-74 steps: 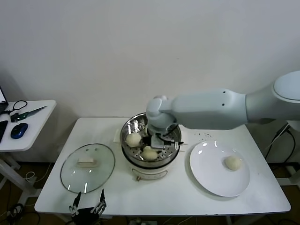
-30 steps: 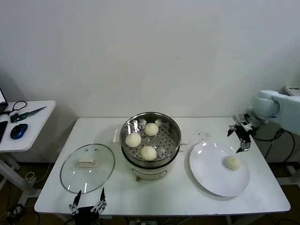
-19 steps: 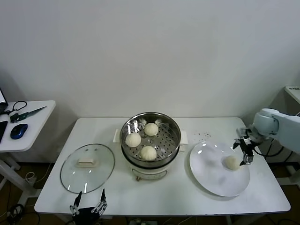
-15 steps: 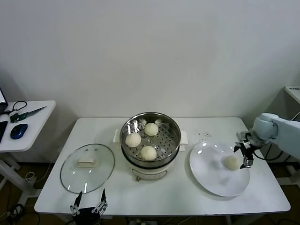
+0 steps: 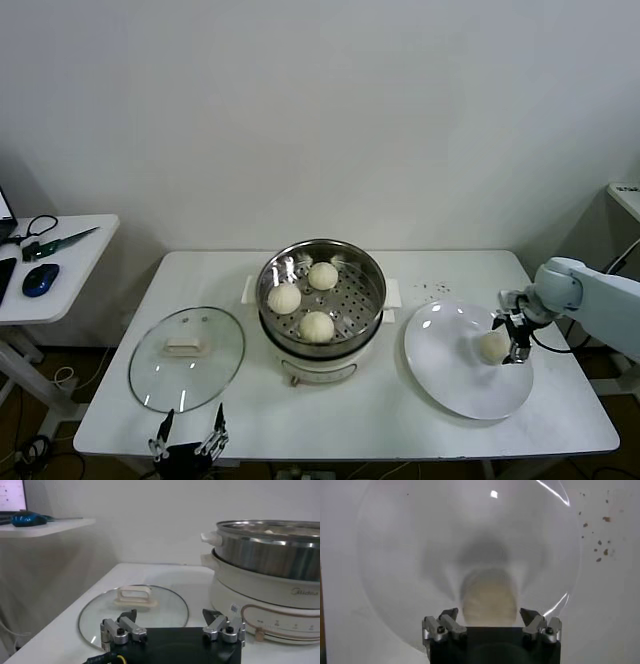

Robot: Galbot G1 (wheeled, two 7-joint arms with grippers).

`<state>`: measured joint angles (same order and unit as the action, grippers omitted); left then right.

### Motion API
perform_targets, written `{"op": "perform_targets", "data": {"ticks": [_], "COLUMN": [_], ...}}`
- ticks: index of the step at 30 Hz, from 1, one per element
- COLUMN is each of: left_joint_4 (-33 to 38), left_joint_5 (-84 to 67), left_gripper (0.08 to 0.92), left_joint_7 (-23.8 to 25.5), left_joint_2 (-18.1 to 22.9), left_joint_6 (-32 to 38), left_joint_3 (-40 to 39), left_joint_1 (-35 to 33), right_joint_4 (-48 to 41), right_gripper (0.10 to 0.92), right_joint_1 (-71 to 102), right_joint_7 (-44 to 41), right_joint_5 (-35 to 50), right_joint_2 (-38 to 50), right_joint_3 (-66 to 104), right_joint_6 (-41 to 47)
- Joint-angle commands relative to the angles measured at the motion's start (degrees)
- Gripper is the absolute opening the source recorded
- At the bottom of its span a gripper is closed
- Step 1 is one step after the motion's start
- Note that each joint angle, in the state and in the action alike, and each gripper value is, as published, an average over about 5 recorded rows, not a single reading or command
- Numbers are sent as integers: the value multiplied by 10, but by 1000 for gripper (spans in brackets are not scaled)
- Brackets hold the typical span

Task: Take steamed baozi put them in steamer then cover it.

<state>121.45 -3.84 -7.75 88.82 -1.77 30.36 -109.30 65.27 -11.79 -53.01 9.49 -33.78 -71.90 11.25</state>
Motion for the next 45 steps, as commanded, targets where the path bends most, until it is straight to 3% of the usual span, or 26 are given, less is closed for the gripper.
{"op": "perform_targets", "data": {"ticks": [1, 11, 19, 25, 34, 45], "left_joint_4": [0, 2, 6, 10, 14, 22], "left_joint_5": [0, 0, 1, 4, -4, -10], "left_gripper": [823, 823, 823, 823, 823, 823], "left_joint_7": [0, -1, 0, 1, -1, -2], "left_joint_2": [0, 0, 0, -3, -6, -8], "left_joint_6": [0, 1, 0, -3, -1, 0], "left_joint_3": [0, -2, -5, -9, -7, -1], "left_joint_1": [0, -1, -1, -1, 0, -4], "right_joint_4": [-9, 30, 142, 190, 243, 176], "right_gripper": [797, 695, 687, 687, 687, 687], "right_joint_1": [18, -79, -477, -631, -555, -350], "right_joint_7": [5, -9, -37, -54, 32, 107], "right_joint_5": [-12, 30, 237, 400, 484, 399], "right_joint_2": [-3, 5, -73, -184, -298, -352], "right_joint_3": [23, -46, -341, -371, -282, -261], "right_joint_6": [2, 10, 27, 59, 146, 187]}}
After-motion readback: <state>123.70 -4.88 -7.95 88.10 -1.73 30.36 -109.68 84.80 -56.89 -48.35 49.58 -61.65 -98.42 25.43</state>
